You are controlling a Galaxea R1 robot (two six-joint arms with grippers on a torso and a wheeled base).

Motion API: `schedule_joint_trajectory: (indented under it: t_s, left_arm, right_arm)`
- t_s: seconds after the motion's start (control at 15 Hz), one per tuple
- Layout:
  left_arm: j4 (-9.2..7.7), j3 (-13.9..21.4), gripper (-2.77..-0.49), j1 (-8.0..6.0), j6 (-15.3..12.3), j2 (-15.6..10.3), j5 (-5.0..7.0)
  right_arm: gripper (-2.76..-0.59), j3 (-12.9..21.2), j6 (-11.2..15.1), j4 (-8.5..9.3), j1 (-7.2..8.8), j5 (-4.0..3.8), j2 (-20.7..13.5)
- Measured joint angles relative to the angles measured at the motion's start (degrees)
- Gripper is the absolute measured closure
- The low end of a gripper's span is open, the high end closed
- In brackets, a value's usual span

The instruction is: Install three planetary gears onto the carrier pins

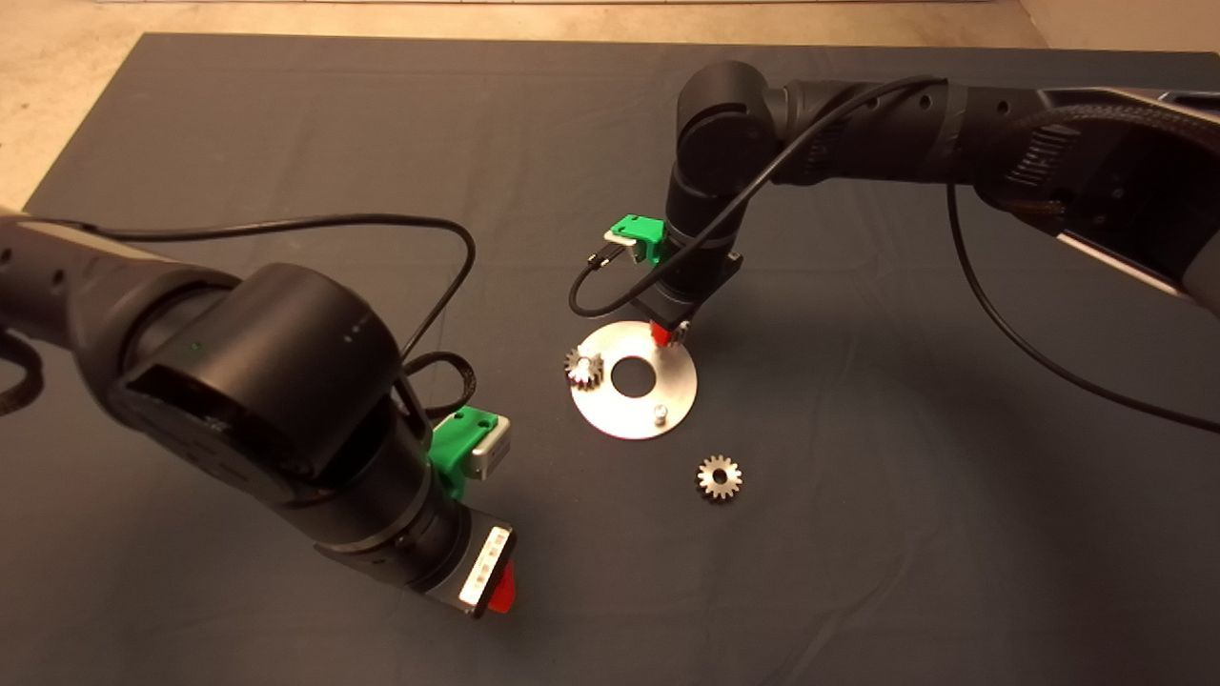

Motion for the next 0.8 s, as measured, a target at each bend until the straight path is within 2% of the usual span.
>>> schedule_joint_trajectory:
  t_s: [0.6, 0.8]
  left_arm:
    - [-0.24, 1.4, -2.04, 0.00, -0.8, 0.0, 0.02]
    - [-0.25, 1.6, -2.04, 0.00, -1.0, 0.0, 0.00]
  right_arm:
    - [-1.04, 0.0, 0.0, -0.23, -0.40, 0.04, 0.6]
    - [-1.04, 0.0, 0.0, -0.84, -0.41, 0.05, 0.6]
